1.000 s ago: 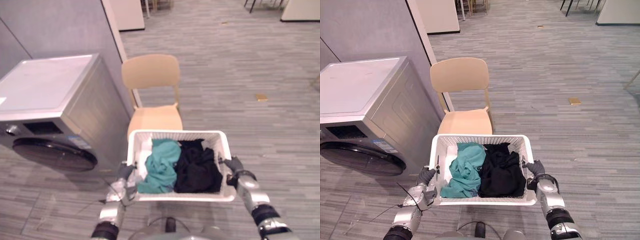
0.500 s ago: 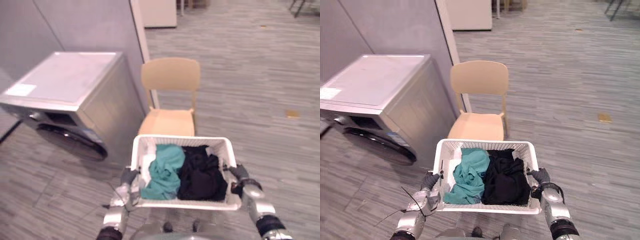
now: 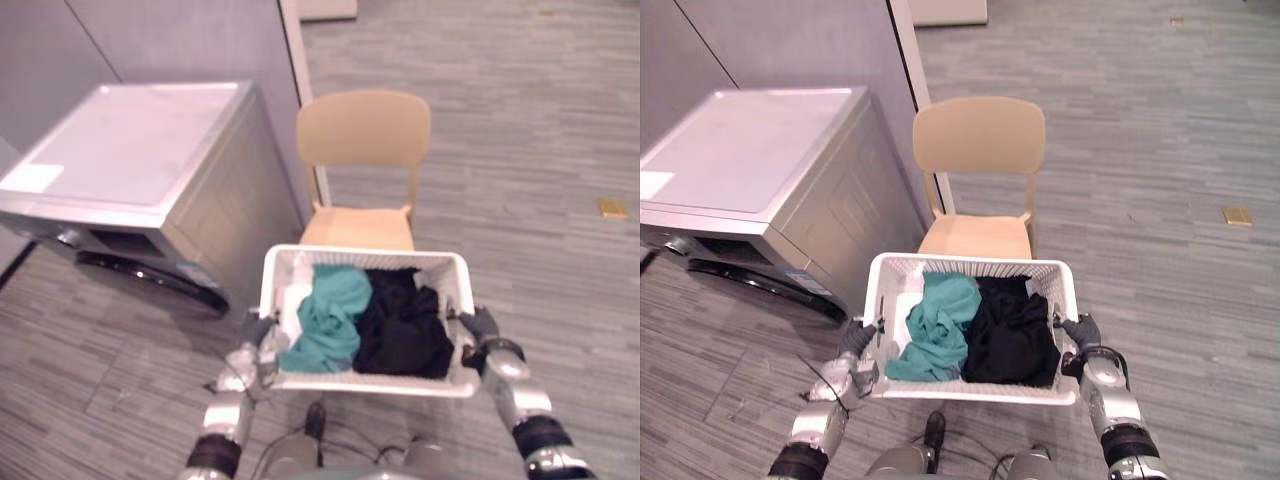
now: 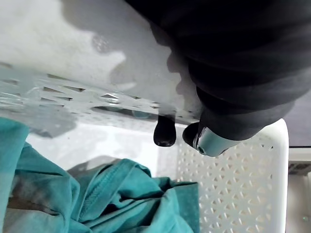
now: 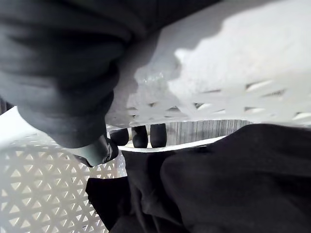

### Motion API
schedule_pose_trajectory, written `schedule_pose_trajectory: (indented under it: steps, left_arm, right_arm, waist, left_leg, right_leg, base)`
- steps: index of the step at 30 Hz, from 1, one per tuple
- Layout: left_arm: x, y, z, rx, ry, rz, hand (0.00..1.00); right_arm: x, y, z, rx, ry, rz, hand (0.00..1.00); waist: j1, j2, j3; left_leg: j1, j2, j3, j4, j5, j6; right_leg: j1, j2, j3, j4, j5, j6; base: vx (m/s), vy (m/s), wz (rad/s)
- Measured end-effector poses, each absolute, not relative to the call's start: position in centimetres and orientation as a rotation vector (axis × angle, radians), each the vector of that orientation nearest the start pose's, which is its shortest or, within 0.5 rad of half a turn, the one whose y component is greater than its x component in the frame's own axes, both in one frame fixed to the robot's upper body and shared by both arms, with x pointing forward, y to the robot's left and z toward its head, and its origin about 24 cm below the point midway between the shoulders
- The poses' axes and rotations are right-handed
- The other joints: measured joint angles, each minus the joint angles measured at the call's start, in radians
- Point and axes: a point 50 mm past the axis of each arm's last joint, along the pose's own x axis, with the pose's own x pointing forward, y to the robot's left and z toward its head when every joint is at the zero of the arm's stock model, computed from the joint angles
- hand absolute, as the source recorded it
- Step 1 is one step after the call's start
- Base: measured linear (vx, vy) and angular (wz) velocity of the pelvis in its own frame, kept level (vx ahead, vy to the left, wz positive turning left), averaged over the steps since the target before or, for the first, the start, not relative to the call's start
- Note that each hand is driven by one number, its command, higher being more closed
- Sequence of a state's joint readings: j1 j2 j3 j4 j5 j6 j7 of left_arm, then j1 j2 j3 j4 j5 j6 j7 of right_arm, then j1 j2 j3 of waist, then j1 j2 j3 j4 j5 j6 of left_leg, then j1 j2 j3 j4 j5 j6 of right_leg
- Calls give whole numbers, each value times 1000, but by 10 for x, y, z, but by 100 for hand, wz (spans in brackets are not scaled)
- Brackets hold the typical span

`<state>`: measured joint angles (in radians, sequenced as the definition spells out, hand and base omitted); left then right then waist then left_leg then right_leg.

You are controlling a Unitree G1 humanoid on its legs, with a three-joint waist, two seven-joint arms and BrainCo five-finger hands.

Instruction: Pick up the laundry basket with both hands and put the clothes into the washing machine.

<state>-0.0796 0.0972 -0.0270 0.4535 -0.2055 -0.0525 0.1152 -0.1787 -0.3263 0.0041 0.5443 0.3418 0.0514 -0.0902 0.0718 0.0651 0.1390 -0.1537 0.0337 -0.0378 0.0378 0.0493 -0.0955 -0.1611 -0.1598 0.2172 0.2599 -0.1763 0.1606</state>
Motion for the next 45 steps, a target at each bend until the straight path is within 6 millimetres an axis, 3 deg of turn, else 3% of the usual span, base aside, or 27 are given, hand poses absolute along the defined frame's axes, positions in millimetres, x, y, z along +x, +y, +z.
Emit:
schedule_pose_trajectory:
  steps: [1, 6, 10, 13, 16, 18, 19, 21, 22, 25, 27, 30, 38, 45]
  left_arm:
    - [256, 174, -31, -75, 305, 138, 100]
    - [279, 179, -7, -54, 211, 143, 100]
    - [299, 175, 8, -71, 164, 143, 100]
    - [321, 172, 26, -87, 124, 157, 100]
    - [348, 169, 55, -97, 58, 154, 100]
    - [361, 166, 74, -108, 19, 150, 100]
    - [372, 166, 92, -120, -17, 155, 100]
    - [378, 167, 102, -116, -37, 161, 100]
    - [386, 172, 119, -118, -70, 168, 100]
    - [394, 179, 145, -113, -128, 182, 100]
    - [402, 185, 175, -101, -195, 196, 100]
    - [407, 184, 203, -95, -257, 188, 100]
    - [413, 180, 229, -93, -274, 198, 100]
    - [413, 176, 275, -93, -377, 207, 100]
  right_arm:
    - [274, -239, -17, 2, 373, -208, 100]
    - [296, -234, 6, 4, 294, -194, 100]
    - [318, -238, 31, -19, 229, -197, 100]
    - [341, -239, 59, -54, 168, -189, 100]
    - [361, -241, 97, -77, 80, -191, 100]
    - [373, -244, 122, -76, 28, -198, 100]
    - [383, -243, 144, -75, -15, -202, 100]
    - [388, -241, 156, -90, -38, -201, 100]
    - [395, -236, 174, -78, -72, -199, 100]
    - [404, -228, 201, -82, -122, -197, 100]
    - [408, -221, 227, -65, -186, -193, 100]
    - [408, -221, 244, -28, -232, -214, 100]
    - [406, -222, 260, -6, -281, -240, 100]
    - [403, -220, 301, 22, -380, -250, 100]
  waist:
    - [0, 0, 0]
    - [-5, -6, 4]
    - [-11, -30, 20]
    - [-27, -37, 53]
    - [-38, -59, 107]
    - [-49, -57, 144]
    - [-56, -56, 183]
    - [-55, -56, 187]
    - [-54, -56, 196]
    - [-53, -55, 226]
    - [-44, -55, 236]
    - [-26, -54, 249]
    - [20, -54, 269]
    - [36, -56, 298]
  left_leg:
    - [-8, -18, 34, 0, -5, 7]
    - [-49, -18, 91, -3, -14, 25]
    - [-86, -8, 98, -34, 13, 44]
    - [-100, 22, 104, -110, 72, 27]
    - [-137, 38, 106, -131, 100, 18]
    - [-162, 54, 103, -132, 115, 11]
    - [-174, 59, 100, -132, 127, 8]
    - [-193, 66, 99, -132, 133, 0]
    - [-220, 74, 98, -132, 144, -1]
    - [-235, 81, 98, -132, 156, -8]
    - [-271, 88, 99, -132, 165, -11]
    - [-305, 93, 104, -131, 169, -16]
    - [-370, 121, 95, -131, 171, -19]
    - [-471, 142, 97, -52, 171, -22]
  right_leg:
    - [2, -26, 27, -59, 47, 22]
    - [-24, -38, 57, -172, 155, 35]
    - [-71, -28, 59, -197, 165, 38]
    - [-119, 5, 64, -216, 204, 31]
    - [-164, 25, 64, -224, 215, 22]
    - [-188, 37, 63, -227, 232, 19]
    - [-198, 48, 62, -227, 241, 16]
    - [-218, 55, 62, -228, 249, 14]
    - [-246, 65, 62, -229, 259, 11]
    - [-262, 72, 63, -229, 266, 9]
    - [-296, 79, 62, -230, 274, 7]
    - [-327, 82, 60, -229, 274, 6]
    - [-373, 92, 24, -228, 275, 6]
    - [-406, 108, -29, -228, 283, -5]
  base:
    - [77, 258, -52]
    - [15, 121, -38]
    - [-51, -53, -16]
    - [-94, -109, -18]
    - [-96, -73, -9]
    - [-95, -57, -3]
    - [-81, -56, -4]
    - [-70, -60, -6]
    - [-45, -67, -6]
    - [-31, -52, -4]
    - [-28, -48, -2]
    - [-3, -10, 0]
    - [14, -15, 6]
    - [-11, -2, 14]
